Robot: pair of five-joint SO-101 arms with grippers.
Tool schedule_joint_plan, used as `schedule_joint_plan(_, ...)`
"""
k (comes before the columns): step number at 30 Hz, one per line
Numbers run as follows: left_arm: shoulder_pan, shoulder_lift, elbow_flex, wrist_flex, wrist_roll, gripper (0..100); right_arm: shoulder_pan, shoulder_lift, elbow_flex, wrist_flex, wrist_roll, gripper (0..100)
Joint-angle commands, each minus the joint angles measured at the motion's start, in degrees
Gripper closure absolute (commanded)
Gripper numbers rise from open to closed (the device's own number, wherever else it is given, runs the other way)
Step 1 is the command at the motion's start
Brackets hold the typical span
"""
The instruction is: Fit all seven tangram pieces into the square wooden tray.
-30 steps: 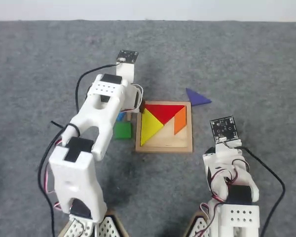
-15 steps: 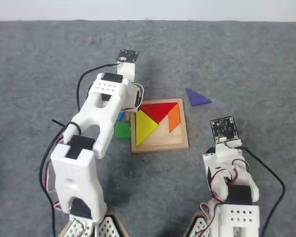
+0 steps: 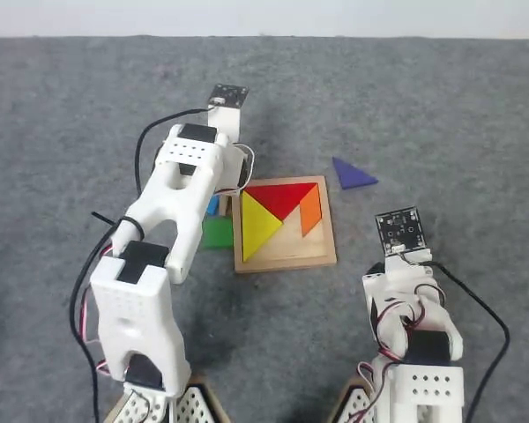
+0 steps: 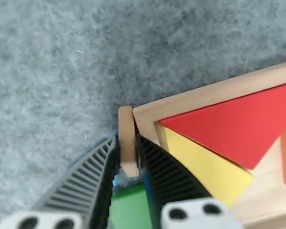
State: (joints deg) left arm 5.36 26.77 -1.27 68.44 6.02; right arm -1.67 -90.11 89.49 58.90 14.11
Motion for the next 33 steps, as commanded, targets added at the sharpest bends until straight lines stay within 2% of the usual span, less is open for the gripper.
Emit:
schedule_joint_plan(1, -0.6, -0.3, -2.5, 0.7, -1.0, 94, -0.7, -0.9, -0.5, 0.1, 0.5, 98.3)
schedule_joint_plan(5, -0.7, -0.2, -2.3, 0.8, -1.1, 90, -0.7, -0.9, -0.5, 0.1, 0.5, 98.3)
schedule_joint_plan(18, -0.7, 5.0, -4.1, 0.8, -4.8, 99, -0.7, -0.9, -0.5, 0.1, 0.5, 98.3)
schedule_joint_plan(27, 0.2, -5.5, -16.0, 17.2, -5.9, 99, -0.7, -0.9, -0.5, 0.1, 0.5, 98.3)
schedule_joint_plan(30, 3.2, -8.7, -18.0, 22.6, -6.3, 99, -0.7, -0.9, -0.5, 0.1, 0.5, 98.3)
schedule_joint_plan(33, 7.5, -9.9, -17.8, 23.9, -6.1, 99, -0.7, -0.9, -0.5, 0.1, 0.5, 98.3)
